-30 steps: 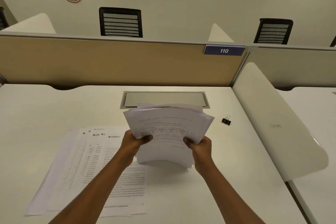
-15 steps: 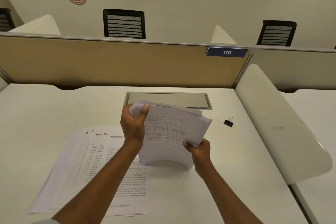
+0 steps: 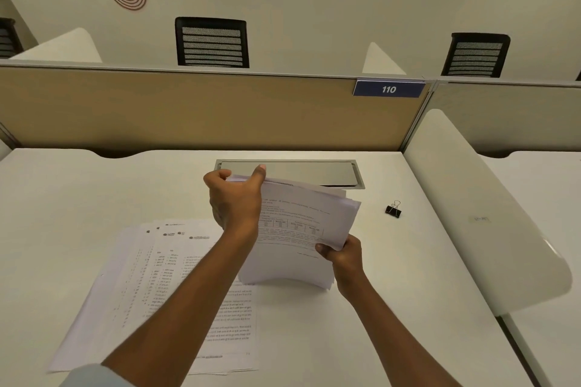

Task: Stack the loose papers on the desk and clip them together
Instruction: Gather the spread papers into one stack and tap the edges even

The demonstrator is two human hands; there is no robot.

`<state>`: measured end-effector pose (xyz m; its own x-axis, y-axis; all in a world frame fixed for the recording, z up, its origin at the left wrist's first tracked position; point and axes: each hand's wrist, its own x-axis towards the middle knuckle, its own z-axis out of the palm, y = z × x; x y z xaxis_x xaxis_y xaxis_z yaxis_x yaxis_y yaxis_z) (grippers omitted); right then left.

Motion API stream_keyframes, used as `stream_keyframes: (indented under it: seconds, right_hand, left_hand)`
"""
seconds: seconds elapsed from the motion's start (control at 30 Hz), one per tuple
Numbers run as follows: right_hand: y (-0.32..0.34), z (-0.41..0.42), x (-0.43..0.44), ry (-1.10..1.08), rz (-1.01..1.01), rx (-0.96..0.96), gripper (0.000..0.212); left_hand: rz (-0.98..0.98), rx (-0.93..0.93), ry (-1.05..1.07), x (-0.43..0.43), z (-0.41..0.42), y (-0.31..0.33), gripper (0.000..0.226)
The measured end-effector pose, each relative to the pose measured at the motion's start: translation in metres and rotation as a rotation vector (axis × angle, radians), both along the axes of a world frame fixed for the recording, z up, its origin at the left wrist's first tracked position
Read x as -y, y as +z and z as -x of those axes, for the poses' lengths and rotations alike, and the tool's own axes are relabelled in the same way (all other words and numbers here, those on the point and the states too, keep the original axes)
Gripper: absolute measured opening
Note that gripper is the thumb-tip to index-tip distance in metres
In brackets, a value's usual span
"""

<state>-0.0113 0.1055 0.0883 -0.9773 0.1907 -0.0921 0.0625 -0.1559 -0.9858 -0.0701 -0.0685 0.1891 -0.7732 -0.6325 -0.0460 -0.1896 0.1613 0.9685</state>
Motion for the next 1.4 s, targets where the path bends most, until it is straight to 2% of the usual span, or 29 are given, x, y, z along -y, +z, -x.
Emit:
stream_keyframes:
  seconds: [0.2, 0.27, 0.37, 0.47, 0.53, 0.6, 0.67, 0.83, 1.03, 1.17, 1.3, 1.4]
  right_hand:
    - [-0.004, 0.004, -0.004, 0.018, 0.015, -0.024, 0.027]
    - [-0.005, 0.006, -0.005, 0.018, 0.016, -0.017, 0.025]
    - [-0.006, 0.008, -0.007, 0.012, 0.019, -0.012, 0.022]
    - [-0.006, 0.009, -0.009, 0.014, 0.02, -0.007, 0.022]
    - [-0.005, 0.009, -0.009, 0.018, 0.02, -0.005, 0.021]
    - [-0.004, 0.008, -0.01, 0.027, 0.024, -0.005, 0.022]
    - [-0.004, 0.008, -0.01, 0.047, 0.03, -0.016, 0.025]
    - [-0.003, 0.01, -0.012, 0.038, 0.041, -0.008, 0.031]
    - [0.0, 0.009, -0.016, -0.004, 0.008, -0.008, 0.025]
    - [-0.005, 0.008, -0.017, -0.015, -0.026, 0.021, 0.022]
    - [-0.009, 0.005, -0.015, -0.013, -0.064, 0.032, 0.023]
    - [0.004, 0.007, -0.014, -0.031, -0.074, -0.018, 0.021]
  left_hand:
    - [-0.044, -0.081, -0.057, 0.013, 0.002, -0.003, 0.032]
    - [-0.033, -0.139, -0.073, 0.015, 0.001, -0.005, 0.029]
    - [-0.061, -0.226, -0.174, 0.023, -0.002, -0.008, 0.043]
    - [-0.221, -0.271, -0.389, 0.047, 0.002, -0.026, 0.087]
    - [-0.217, -0.226, -0.593, 0.062, 0.005, -0.043, 0.106]
    - [-0.222, -0.148, -0.793, 0.069, 0.003, -0.058, 0.099]
    - [-0.244, -0.09, -0.9, 0.068, 0.0, -0.063, 0.083]
    - [-0.279, -0.088, -0.874, 0.051, 0.0, -0.059, 0.061]
    - [-0.247, -0.123, -0.824, 0.043, -0.003, -0.057, 0.053]
    - [-0.243, -0.108, -0.765, 0.045, -0.005, -0.064, 0.053]
    - [-0.259, -0.056, -0.752, 0.049, -0.007, -0.076, 0.064]
    - [-0.263, -0.049, -0.752, 0.05, -0.005, -0.076, 0.057]
